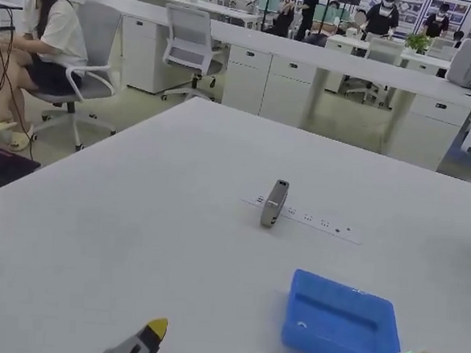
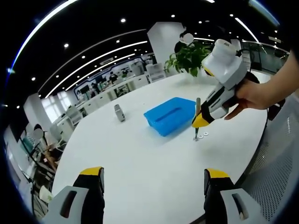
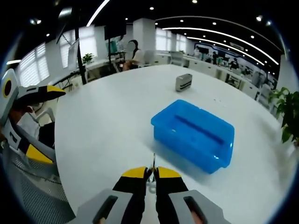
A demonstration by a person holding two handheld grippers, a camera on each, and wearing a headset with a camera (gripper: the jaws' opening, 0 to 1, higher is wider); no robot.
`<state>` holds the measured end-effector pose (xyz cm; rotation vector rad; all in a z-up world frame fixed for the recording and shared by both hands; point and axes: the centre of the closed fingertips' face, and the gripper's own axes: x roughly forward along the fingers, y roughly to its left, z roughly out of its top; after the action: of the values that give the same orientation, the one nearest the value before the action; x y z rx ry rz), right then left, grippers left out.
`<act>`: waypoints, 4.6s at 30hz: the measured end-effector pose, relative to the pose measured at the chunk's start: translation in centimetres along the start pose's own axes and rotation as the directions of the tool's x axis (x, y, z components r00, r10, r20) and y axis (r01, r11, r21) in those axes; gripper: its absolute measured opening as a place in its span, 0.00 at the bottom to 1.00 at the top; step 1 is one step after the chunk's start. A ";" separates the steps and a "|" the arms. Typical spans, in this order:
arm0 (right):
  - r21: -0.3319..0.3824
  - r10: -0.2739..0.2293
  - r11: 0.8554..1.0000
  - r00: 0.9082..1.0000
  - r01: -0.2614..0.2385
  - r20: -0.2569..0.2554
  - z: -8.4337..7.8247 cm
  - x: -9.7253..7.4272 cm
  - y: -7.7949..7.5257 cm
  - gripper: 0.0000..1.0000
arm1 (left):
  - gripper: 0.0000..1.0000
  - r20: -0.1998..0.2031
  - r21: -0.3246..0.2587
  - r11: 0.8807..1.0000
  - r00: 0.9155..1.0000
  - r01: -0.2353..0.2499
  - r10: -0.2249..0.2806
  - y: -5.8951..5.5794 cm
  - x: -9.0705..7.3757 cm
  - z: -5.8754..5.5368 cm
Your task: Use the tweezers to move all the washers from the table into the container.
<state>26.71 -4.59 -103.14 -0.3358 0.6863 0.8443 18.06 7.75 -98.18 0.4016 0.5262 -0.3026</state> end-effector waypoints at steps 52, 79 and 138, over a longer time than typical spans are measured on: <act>-0.025 -0.047 0.998 0.992 0.050 0.120 9.3 -1.7 -4.3 0.02 | 0.89 0.012 -0.003 1.000 1.000 -0.021 0.022 0.4 -0.2 0.2; -0.023 -0.057 0.998 0.998 0.058 0.016 7.5 5.8 -5.9 0.02 | 0.88 -0.031 0.002 1.000 0.999 -0.011 0.011 0.2 0.2 -0.5; 0.038 -0.081 0.996 0.984 0.076 0.158 8.5 -2.1 -4.9 0.03 | 0.88 -0.030 0.008 1.000 0.999 -0.018 0.019 0.3 0.0 -0.5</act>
<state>33.08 -4.39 -95.45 -0.2622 0.5338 0.7748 18.02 8.24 -98.49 0.4192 0.5506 -0.2812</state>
